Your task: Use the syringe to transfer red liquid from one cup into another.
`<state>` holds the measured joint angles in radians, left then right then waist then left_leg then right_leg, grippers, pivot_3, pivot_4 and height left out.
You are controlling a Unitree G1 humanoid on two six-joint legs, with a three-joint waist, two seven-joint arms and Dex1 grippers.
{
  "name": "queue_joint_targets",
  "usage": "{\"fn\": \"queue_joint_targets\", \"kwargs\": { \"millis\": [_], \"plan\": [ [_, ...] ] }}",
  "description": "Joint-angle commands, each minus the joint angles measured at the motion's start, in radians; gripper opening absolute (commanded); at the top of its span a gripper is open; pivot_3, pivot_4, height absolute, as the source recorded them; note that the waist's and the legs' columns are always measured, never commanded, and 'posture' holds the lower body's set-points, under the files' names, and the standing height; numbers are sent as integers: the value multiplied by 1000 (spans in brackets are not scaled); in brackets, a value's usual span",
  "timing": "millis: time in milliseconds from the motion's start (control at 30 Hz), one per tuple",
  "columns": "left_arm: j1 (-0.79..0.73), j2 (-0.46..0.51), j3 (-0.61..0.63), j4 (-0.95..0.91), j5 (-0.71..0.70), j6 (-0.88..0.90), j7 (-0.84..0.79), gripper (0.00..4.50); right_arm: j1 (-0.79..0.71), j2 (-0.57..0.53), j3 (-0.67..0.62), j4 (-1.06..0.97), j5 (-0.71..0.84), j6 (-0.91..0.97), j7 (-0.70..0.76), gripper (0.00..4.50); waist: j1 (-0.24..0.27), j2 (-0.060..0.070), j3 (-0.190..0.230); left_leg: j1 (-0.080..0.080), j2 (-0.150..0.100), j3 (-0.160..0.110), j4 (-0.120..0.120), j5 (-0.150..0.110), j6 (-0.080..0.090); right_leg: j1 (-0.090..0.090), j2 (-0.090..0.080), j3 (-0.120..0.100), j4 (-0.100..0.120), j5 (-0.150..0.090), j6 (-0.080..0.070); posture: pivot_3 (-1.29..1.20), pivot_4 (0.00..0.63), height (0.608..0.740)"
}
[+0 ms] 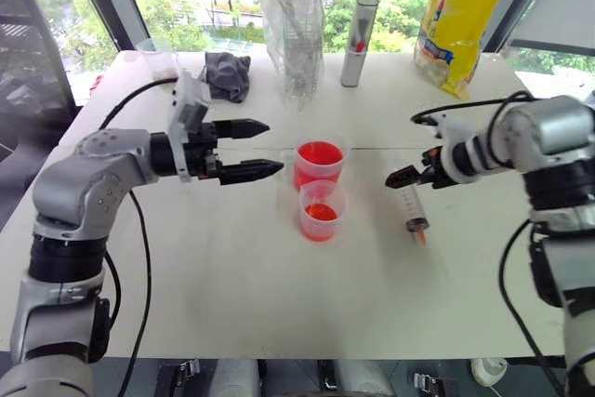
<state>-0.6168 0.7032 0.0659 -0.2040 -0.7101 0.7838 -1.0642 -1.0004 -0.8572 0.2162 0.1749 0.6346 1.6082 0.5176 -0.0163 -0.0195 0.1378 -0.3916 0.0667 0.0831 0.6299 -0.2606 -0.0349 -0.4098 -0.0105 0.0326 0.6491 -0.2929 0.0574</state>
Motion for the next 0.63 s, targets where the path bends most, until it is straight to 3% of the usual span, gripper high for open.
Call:
{"fn": "queue_joint_targets", "kwargs": {
  "millis": [33,133,300,433,633],
  "plan": [
    [20,30,34,-47,-30,11,-5,4500,41,-96,-77,-207,101,6,29,4460,0,0,0,0,0,0,0,0,0,0,0,0,0,0,0,0,150,740],
    [33,49,46,-46,-35,15,-3,4500,117,-146,-183,-383,157,1,77,4460,-2,0,0,0,0,0,0,0,0,0,0,0,0,0,0,0,150,740],
    [59,108,69,-31,-26,9,-10,4500,384,-270,-407,-635,189,-252,255,4460,2,0,0,1,0,-1,0,0,0,1,0,-1,-1,0,1,0,150,740],
    [89,149,85,-32,-24,8,-15,4500,536,-204,-607,-740,211,-413,296,4460,-2,-1,0,1,0,-1,1,0,0,2,0,-1,-1,0,1,0,150,740],
    [90,164,75,-33,-22,3,-19,4500,641,-159,-674,-829,261,-433,252,4460,2,-1,0,3,0,-1,1,0,0,4,-1,-1,0,0,1,0,150,740]
  ]
}}
